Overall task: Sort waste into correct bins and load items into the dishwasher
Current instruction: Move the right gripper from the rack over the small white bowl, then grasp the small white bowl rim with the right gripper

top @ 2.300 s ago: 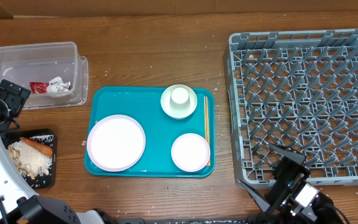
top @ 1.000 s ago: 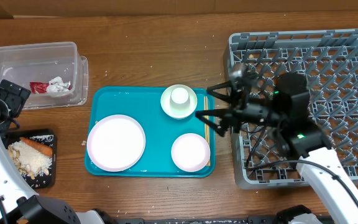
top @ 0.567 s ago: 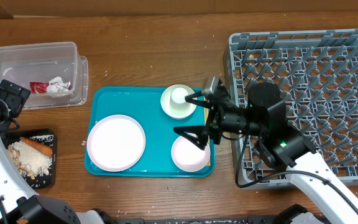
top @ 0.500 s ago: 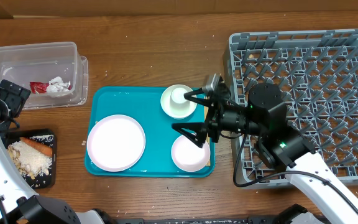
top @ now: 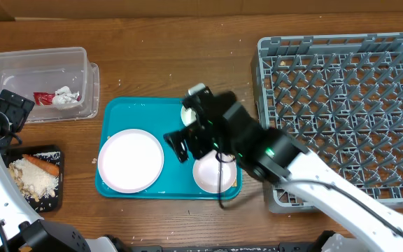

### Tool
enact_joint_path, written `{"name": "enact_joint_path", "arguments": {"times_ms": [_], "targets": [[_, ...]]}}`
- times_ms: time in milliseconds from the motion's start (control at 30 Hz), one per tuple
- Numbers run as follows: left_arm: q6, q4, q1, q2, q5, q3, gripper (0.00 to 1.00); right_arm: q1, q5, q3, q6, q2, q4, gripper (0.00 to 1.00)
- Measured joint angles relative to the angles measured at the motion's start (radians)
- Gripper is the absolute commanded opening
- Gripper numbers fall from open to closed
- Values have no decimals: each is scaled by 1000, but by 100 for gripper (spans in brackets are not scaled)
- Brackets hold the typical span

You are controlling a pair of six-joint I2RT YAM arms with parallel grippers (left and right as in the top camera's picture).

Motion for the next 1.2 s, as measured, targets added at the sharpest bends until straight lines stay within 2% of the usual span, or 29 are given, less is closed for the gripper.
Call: {"name": "enact_joint_path", "arguments": {"times_ms": [200,333,567,767,1067,1200], "targets": [[0,0,0,0,0,0,100,-1,38,80,91,163,-196,100],[0,0,0,0,0,0,100,-1,37,80,112,180,-270,100],[0,0,0,0,0,0,100,-1,-65,80,127,180,-272,100],[0,0,0,0,0,0,100,0,-24,80,195,203,-257,100],[0,0,0,0,0,0,100,1,-5,78,282,394,-275,87],[0,0,0,0,0,0,100,8,-1,77,317,418,-275,81]]}}
